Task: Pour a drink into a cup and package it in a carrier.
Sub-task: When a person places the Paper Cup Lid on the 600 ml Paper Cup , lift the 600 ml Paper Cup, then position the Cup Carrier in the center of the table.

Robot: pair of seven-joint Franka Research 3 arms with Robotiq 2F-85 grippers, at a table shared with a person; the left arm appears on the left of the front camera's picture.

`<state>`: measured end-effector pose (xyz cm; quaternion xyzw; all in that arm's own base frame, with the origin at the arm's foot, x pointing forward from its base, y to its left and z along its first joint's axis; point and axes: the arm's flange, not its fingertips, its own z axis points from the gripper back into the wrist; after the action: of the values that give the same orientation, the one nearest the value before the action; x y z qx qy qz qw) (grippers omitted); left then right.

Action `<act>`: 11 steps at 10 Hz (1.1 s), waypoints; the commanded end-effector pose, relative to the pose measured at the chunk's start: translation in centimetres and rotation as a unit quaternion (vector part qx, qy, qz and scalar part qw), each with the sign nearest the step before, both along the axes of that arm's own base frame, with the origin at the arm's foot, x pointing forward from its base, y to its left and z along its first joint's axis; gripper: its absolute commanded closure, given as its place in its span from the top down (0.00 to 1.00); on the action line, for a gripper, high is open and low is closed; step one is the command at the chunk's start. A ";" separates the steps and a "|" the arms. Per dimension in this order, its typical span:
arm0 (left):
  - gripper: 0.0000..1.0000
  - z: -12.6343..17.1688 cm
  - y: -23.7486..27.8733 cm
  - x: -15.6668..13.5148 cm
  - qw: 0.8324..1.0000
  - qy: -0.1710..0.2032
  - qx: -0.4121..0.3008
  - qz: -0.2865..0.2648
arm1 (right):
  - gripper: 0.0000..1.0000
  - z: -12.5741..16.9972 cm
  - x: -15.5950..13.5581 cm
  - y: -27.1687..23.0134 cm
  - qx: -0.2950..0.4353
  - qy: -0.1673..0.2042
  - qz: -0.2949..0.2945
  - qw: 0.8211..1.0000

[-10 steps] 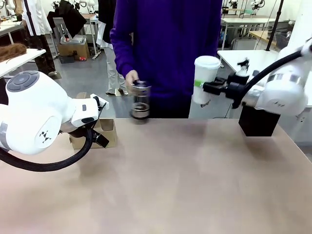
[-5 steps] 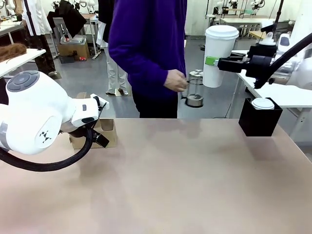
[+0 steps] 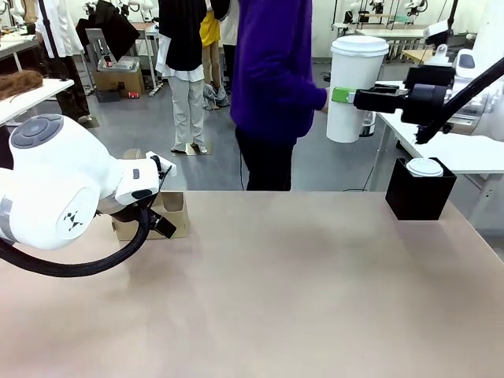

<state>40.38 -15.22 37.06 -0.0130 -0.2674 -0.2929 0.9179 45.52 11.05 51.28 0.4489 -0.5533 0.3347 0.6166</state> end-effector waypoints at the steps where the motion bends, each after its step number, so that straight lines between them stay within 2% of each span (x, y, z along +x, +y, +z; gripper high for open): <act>1: 1.00 0.0 0.1 0.0 1.000 0.000 -0.001 0.000 | 0.80 0.3 0.1 0.1 0.000 -0.011 0.001 1.000; 11: 1.00 0.0 0.0 0.0 1.000 0.000 0.000 0.000 | 0.80 0.3 0.1 0.1 0.000 -0.011 0.001 1.000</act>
<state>40.38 -15.22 37.06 -0.0130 -0.2674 -0.2929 0.9179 45.56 10.87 51.27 0.4475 -0.5542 0.3341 0.6172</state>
